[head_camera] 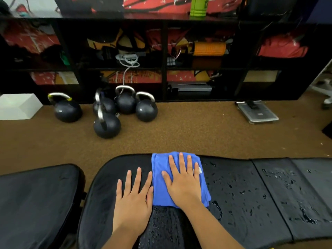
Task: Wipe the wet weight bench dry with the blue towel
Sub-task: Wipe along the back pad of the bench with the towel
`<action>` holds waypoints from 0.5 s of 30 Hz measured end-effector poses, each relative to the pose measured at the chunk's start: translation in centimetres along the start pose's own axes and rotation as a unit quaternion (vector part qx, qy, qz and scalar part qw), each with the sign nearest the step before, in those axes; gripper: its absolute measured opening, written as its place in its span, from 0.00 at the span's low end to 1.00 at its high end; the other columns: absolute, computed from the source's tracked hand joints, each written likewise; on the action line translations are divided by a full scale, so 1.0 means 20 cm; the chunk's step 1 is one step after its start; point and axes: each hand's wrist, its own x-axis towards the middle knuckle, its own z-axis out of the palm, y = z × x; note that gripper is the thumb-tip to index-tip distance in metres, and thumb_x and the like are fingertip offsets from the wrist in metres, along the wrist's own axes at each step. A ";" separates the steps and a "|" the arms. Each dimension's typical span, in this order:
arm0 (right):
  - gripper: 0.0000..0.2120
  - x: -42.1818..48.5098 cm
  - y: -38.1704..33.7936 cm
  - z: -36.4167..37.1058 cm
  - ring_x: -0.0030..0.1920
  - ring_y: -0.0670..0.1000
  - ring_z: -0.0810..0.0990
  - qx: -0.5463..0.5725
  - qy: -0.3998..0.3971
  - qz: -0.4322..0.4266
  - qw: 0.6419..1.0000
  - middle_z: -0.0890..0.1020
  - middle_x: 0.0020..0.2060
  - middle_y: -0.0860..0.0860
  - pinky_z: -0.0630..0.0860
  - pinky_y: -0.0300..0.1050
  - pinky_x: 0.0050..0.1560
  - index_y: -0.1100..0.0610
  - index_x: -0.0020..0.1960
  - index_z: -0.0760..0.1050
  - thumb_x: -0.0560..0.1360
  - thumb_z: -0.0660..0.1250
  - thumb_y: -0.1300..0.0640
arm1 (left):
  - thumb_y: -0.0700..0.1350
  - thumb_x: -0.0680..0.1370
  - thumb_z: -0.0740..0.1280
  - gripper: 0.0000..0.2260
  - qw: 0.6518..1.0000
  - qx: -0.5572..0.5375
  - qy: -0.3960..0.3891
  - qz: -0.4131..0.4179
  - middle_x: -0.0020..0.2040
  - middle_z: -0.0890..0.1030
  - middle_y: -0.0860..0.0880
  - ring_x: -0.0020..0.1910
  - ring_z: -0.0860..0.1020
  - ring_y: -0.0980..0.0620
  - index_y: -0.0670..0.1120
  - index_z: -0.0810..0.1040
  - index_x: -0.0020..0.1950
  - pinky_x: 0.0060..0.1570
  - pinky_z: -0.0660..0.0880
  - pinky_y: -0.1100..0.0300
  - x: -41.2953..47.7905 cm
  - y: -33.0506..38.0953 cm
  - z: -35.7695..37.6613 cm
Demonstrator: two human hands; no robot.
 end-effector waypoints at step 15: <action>0.33 -0.30 0.02 -0.03 0.79 0.58 0.40 -0.013 -0.011 -0.021 1.000 0.46 0.80 0.52 0.37 0.60 0.76 0.41 0.79 0.43 0.78 0.40 0.31 | 0.59 0.82 0.34 0.25 1.000 -0.020 0.001 0.001 0.82 0.42 0.53 0.80 0.37 0.47 0.60 0.39 0.80 0.77 0.39 0.44 -0.03 0.01 -0.06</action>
